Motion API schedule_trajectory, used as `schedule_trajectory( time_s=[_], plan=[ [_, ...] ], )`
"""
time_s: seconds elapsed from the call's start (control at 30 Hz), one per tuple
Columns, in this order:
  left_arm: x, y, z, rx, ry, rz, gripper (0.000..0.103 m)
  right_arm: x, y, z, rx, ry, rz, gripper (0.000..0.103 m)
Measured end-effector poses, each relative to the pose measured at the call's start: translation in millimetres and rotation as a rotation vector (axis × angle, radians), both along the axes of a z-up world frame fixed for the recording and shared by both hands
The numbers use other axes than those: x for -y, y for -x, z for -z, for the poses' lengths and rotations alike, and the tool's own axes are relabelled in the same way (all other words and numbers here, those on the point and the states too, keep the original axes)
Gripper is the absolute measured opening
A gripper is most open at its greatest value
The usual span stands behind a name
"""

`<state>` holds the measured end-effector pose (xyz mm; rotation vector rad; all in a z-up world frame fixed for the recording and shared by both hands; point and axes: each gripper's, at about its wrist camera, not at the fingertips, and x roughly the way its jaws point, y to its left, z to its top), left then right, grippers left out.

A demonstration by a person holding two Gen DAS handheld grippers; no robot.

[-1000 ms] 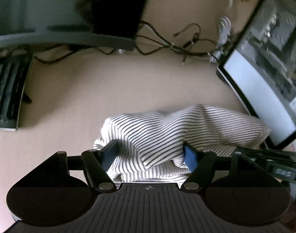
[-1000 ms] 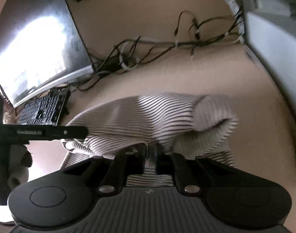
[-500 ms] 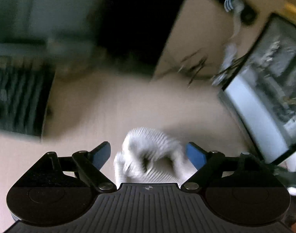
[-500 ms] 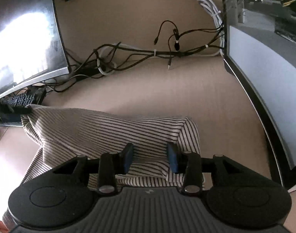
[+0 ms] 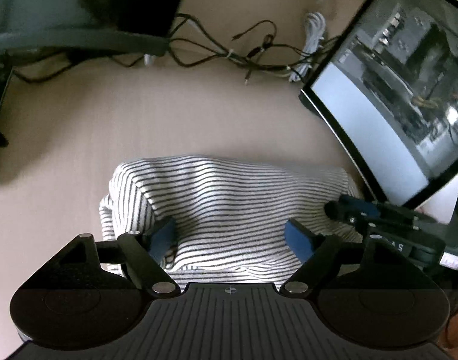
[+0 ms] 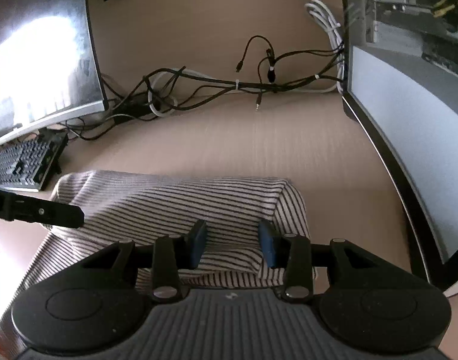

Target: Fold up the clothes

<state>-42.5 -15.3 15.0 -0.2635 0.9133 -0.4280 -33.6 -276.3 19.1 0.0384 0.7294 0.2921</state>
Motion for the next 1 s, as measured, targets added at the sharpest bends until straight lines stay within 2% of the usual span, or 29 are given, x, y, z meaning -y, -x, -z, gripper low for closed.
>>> schedule_trajectory(
  time_s=[0.2, 0.53, 1.0],
  plan=[
    [0, -4, 3, 0.057, -0.027, 0.013, 0.09, -6, -15, 3, 0.036, 0.043, -0.023, 0.04],
    [9, -46, 7, 0.087, -0.089, 0.0, 0.092, -17, -57, 6, 0.067, 0.053, -0.008, 0.04],
    [16, -39, 6, 0.098, -0.115, -0.018, 0.096, -12, -46, 14, 0.131, 0.023, -0.011, 0.042]
  ],
)
